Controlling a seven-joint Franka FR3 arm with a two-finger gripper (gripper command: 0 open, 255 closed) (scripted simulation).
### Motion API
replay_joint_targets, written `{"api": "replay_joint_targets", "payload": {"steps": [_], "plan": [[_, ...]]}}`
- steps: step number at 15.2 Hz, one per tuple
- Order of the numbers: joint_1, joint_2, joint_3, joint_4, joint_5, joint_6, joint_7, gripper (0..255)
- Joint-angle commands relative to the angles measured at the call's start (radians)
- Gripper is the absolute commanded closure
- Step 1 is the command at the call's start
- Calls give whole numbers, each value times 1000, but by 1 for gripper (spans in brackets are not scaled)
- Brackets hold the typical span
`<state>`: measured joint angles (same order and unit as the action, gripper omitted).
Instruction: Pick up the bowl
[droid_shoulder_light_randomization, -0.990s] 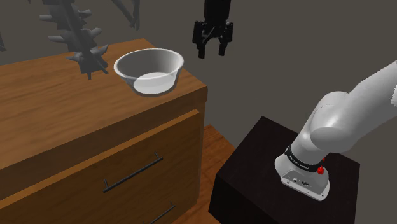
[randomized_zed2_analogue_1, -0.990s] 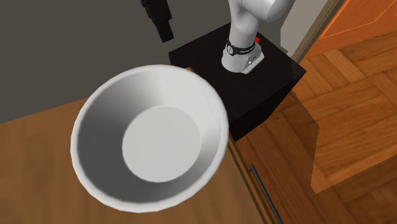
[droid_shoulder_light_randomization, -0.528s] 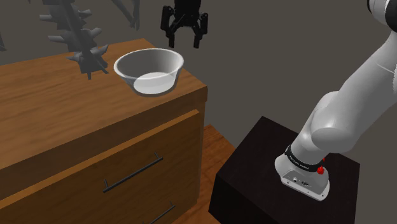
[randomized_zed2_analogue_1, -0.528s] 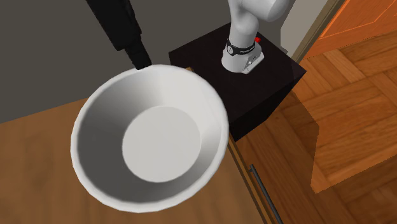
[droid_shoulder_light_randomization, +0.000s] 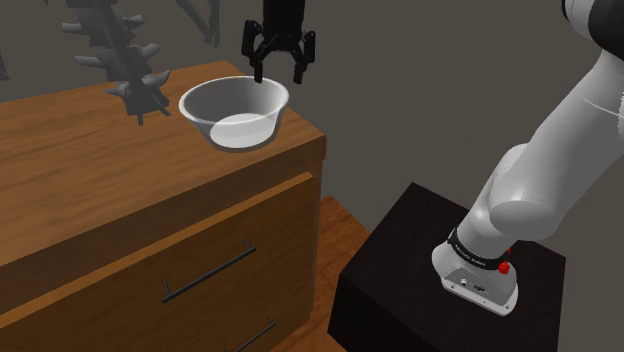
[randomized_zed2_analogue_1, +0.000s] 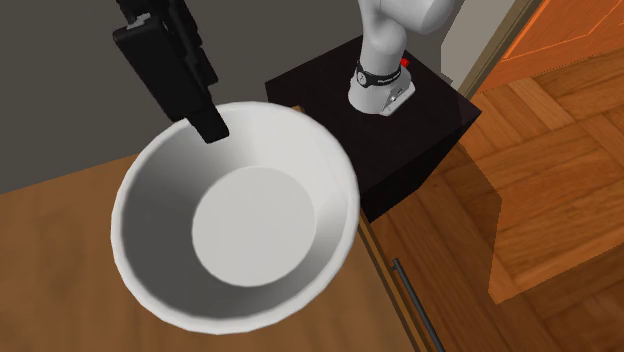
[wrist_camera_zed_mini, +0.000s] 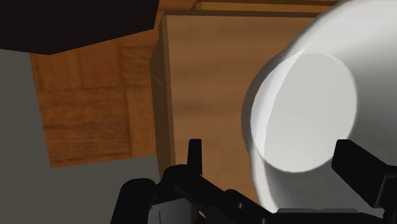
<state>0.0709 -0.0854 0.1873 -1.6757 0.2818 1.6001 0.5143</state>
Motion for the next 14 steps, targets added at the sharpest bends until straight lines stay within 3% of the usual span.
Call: {"api": "replay_joint_targets", "payload": {"steps": [1, 3, 4, 14], "plan": [[1, -9, 1, -43, 2, 35, -8, 0], [1, -9, 1, -44, 2, 35, -8, 0], [1, -7, 1, -43, 2, 36, -8, 255], [1, -6, 1, -27, 1, 21, -5, 255]]}}
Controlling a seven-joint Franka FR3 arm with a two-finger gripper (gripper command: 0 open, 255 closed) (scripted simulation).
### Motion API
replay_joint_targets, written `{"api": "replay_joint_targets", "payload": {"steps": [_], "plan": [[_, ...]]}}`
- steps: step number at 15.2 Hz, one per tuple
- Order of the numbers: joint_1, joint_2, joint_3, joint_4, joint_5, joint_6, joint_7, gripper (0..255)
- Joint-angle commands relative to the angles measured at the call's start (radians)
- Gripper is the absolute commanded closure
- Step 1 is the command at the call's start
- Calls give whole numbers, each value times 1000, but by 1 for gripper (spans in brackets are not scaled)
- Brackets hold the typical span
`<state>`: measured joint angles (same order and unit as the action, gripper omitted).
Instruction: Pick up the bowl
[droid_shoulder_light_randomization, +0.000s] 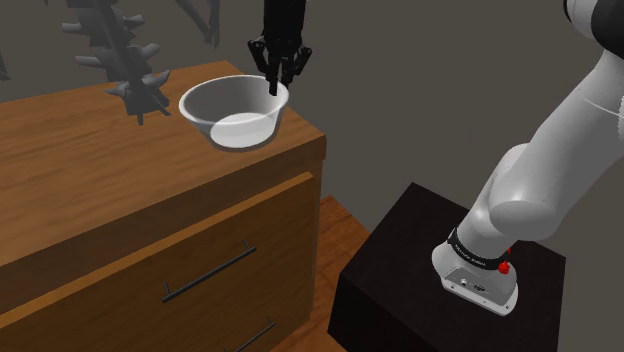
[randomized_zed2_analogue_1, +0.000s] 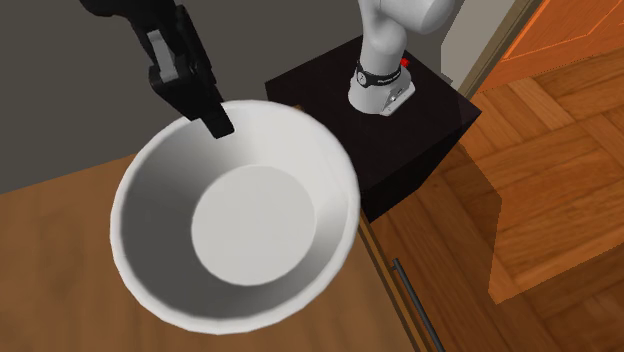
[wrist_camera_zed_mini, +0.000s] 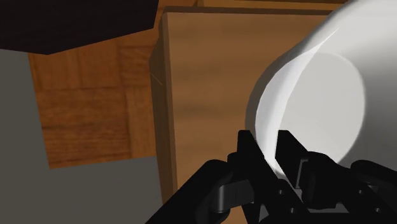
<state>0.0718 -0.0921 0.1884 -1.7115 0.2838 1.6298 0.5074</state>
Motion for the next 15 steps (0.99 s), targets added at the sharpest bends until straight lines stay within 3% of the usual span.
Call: {"api": "replay_joint_targets", "payload": {"steps": [1, 15], "plan": [[0, 4, -1, 26, -1, -22, 6, 255], [0, 70, -1, 283, -11, -207, 58, 255]]}}
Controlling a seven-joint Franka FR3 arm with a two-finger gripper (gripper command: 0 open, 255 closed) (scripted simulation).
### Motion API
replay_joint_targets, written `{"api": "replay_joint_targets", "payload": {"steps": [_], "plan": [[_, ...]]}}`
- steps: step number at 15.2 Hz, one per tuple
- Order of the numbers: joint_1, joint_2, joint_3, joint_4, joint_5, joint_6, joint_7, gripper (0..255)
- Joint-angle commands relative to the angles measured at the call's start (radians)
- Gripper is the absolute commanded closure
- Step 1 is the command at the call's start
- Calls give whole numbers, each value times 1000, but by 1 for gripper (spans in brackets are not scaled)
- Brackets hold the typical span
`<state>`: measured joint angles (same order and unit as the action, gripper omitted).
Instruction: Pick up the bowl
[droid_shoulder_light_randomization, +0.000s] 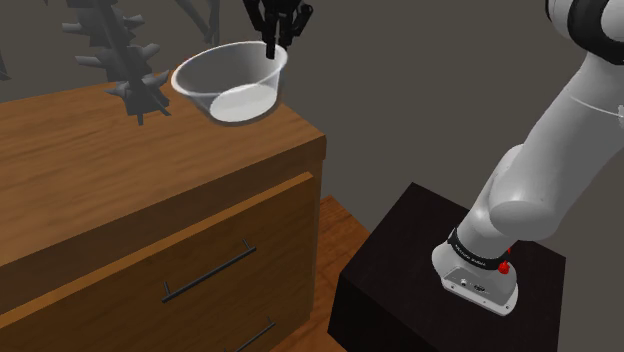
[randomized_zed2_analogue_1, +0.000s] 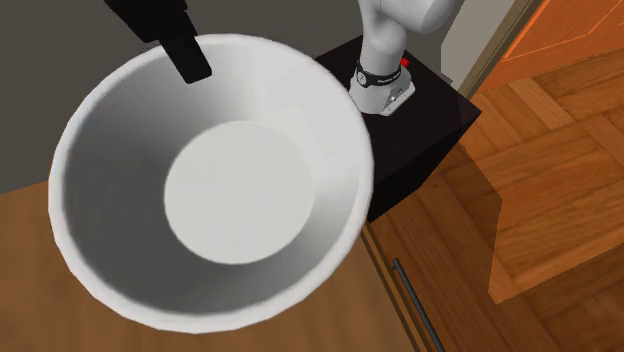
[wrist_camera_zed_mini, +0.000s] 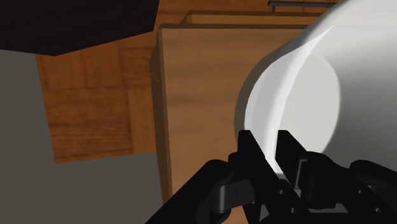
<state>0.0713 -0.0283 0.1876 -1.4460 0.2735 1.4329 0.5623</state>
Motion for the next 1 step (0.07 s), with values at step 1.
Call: {"api": "replay_joint_targets", "payload": {"steps": [1], "plan": [[0, 6, 0, 17, -1, -10, 3, 255]]}}
